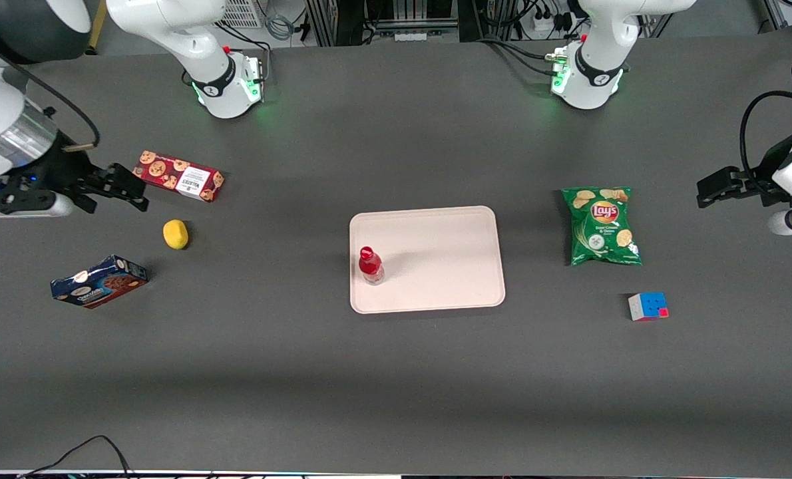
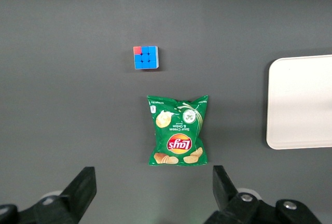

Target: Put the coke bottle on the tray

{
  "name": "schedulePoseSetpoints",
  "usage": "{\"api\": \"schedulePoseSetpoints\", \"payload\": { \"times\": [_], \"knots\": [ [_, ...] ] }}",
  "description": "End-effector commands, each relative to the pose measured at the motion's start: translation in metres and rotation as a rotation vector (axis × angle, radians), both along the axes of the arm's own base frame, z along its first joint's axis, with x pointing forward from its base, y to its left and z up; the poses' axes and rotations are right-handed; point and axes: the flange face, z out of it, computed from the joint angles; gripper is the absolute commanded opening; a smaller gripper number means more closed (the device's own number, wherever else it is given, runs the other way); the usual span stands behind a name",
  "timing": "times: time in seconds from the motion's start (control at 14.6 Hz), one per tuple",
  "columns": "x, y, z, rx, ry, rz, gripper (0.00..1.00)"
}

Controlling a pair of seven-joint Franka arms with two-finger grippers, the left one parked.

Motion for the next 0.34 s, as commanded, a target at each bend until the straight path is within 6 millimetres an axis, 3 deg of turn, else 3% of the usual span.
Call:
{"api": "schedulePoseSetpoints", "payload": {
  "times": [0.0,0.27],
  "knots": [
    [0.0000,-0.0274,0.0004,0.010,0.014,-0.013,1.00],
    [-0.0035,-0.0302,0.0015,0.008,0.042,-0.017,1.00]
  ]
}}
